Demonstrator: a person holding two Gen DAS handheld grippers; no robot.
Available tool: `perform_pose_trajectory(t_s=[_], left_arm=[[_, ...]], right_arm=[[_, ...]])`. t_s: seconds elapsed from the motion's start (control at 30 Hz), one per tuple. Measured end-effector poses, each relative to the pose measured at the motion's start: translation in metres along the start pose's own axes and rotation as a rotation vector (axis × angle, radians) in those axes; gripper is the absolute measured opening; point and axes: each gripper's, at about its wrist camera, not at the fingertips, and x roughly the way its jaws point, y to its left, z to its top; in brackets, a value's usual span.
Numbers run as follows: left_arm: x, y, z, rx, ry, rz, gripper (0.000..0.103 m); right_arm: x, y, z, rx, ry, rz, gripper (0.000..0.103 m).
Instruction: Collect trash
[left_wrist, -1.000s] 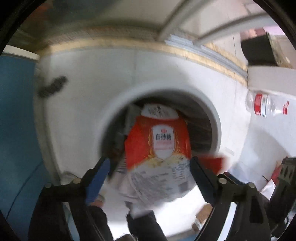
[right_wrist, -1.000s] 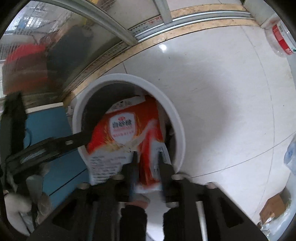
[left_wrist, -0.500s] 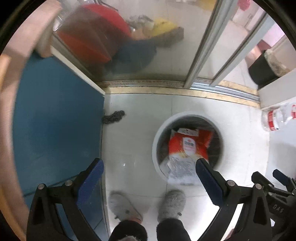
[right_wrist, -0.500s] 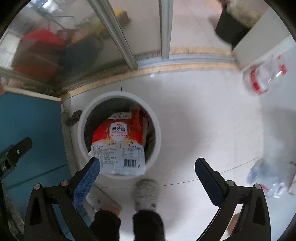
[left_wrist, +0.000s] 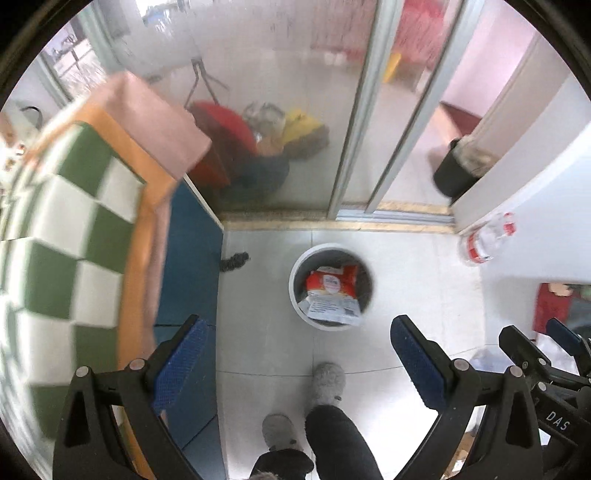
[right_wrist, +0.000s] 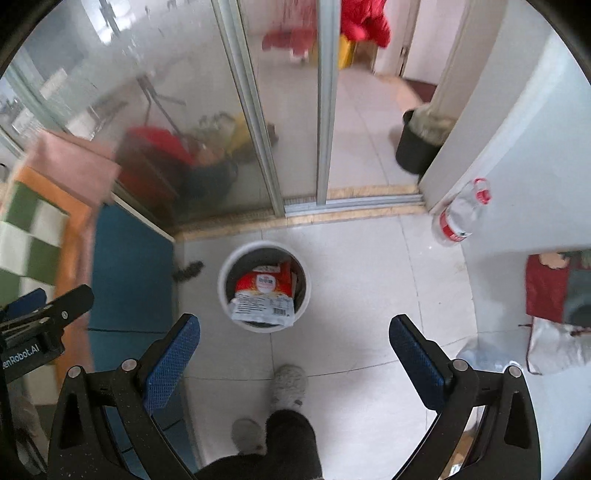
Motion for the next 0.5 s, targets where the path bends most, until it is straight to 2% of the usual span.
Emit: perform_pose_trajectory(t_s=[0.27,0.5], left_arm=[[-0.147,0.008,-0.029,0.052,-0.11,-0.083,0.102],[-0.244,0.014,-0.061,0.063,-0.172,-0.172,0.102]], right_arm=[[-0.182,0.001,-0.048,0.051,-0.116,0.046,0.103],[-0.29,0.0,-0.088,0.051,-0.179,0.112,0.103]])
